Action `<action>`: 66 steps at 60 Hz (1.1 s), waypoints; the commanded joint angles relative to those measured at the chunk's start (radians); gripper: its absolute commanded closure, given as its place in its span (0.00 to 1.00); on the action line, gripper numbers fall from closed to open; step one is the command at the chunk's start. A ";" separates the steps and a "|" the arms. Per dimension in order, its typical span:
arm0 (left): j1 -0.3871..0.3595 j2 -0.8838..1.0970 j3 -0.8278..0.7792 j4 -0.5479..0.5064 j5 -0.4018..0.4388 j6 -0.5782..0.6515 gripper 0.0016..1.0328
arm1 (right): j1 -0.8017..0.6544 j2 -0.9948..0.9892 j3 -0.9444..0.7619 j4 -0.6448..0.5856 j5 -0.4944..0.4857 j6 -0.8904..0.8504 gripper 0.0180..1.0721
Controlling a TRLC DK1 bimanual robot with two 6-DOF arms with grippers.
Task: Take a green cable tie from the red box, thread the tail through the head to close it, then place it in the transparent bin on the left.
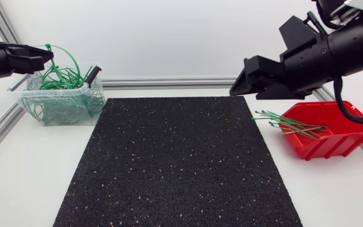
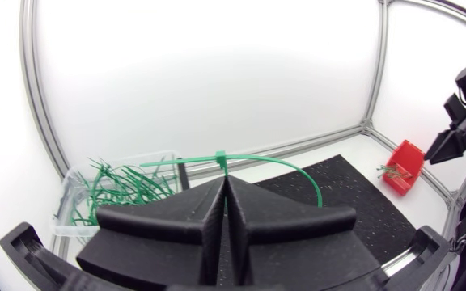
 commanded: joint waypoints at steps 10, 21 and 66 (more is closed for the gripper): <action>0.154 0.215 0.212 0.105 -0.081 0.072 0.97 | -0.043 -0.100 -0.042 0.000 0.033 -0.086 0.06; 0.206 0.393 0.341 0.201 -0.210 0.118 0.97 | -0.055 -0.161 -0.083 0.007 0.058 -0.107 0.06; 0.206 0.733 0.512 0.152 -0.436 0.217 0.03 | -0.095 -0.242 -0.152 -0.005 0.056 -0.167 0.06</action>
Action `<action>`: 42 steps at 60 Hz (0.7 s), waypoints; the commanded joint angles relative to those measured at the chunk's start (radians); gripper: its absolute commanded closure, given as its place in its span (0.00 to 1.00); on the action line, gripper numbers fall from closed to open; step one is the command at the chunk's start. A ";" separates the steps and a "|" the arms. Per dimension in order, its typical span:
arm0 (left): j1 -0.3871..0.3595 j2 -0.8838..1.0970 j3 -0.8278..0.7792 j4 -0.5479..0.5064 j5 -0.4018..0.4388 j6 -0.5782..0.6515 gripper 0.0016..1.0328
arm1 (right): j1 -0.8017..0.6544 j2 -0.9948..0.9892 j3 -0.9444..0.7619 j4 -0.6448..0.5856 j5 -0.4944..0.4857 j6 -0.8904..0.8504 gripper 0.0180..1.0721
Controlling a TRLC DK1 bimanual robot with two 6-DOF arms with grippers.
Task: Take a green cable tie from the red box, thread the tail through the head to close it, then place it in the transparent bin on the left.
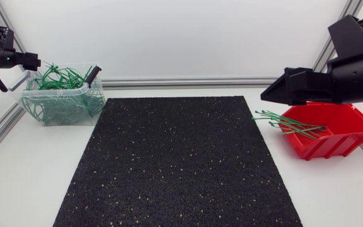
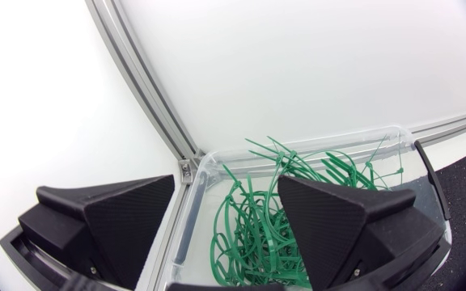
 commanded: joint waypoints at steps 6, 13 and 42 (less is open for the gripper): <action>-0.026 -0.048 -0.028 -0.003 -0.011 0.016 0.03 | -0.042 -0.008 -0.027 0.017 0.005 -0.046 0.06; -0.047 -0.102 -0.078 -0.003 -0.009 0.000 0.03 | -0.111 -0.011 -0.039 0.074 0.026 -0.098 0.06; -0.144 -0.429 -0.403 0.028 -0.009 -0.057 0.03 | -0.398 -0.151 -0.258 0.416 0.077 -0.279 0.06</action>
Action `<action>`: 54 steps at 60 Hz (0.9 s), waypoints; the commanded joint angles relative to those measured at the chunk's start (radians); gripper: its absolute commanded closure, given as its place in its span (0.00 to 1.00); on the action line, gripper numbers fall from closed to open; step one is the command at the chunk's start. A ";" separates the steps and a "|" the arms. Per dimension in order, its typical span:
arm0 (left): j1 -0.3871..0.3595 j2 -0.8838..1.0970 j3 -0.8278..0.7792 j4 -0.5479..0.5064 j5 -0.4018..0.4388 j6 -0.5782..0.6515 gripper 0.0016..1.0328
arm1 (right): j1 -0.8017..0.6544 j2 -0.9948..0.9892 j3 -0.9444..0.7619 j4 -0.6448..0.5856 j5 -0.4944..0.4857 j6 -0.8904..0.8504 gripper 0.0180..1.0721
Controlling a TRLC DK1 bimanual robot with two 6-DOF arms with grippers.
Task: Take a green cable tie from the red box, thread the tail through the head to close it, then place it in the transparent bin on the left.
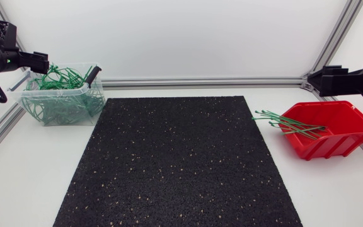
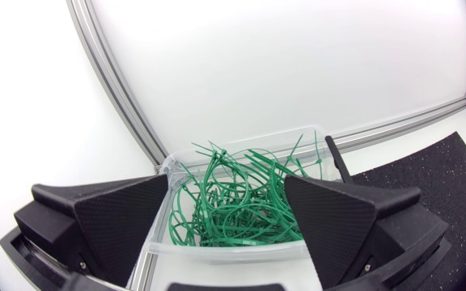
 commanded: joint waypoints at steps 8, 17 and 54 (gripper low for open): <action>-0.029 -0.180 -0.178 0.032 -0.001 -0.046 0.03 | -0.052 -0.137 -0.108 0.082 0.022 -0.057 0.06; -0.044 -0.305 -0.293 0.052 -0.001 -0.082 0.03 | -0.066 -0.234 -0.185 0.119 0.022 -0.059 0.06; -0.119 -0.783 -0.759 0.132 0.041 -0.144 0.03 | -0.054 -0.534 -0.515 0.339 0.063 -0.013 0.06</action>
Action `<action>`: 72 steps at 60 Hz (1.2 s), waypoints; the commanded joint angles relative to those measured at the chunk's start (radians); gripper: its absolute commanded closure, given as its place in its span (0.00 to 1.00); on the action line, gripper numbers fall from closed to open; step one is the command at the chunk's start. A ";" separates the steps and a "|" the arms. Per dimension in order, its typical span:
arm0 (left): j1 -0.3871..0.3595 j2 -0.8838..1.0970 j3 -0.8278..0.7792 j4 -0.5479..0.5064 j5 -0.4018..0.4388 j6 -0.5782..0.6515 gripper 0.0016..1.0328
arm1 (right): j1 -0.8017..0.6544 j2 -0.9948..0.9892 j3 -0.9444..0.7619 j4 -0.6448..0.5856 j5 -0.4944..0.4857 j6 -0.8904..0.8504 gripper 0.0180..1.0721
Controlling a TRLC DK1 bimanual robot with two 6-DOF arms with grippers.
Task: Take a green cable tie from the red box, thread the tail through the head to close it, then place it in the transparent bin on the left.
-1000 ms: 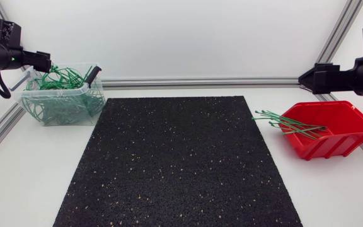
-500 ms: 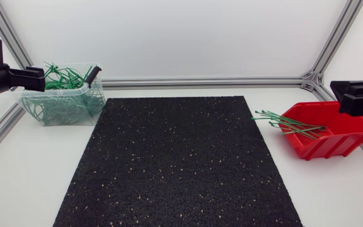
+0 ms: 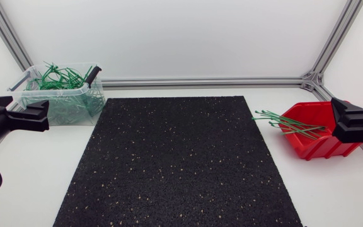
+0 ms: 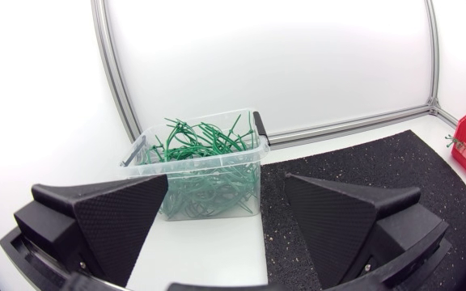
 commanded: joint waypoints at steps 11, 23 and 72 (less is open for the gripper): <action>-0.010 -0.168 -0.170 0.032 0.043 -0.034 0.03 | 0.046 -0.116 -0.150 0.059 0.022 0.047 0.06; -0.019 -0.291 -0.267 0.036 0.050 -0.052 0.03 | 0.083 -0.205 -0.256 0.099 0.034 0.075 0.06; -0.108 -0.742 -0.534 -0.025 -0.001 -0.207 0.03 | 0.157 -0.390 -0.474 0.182 0.060 0.131 0.06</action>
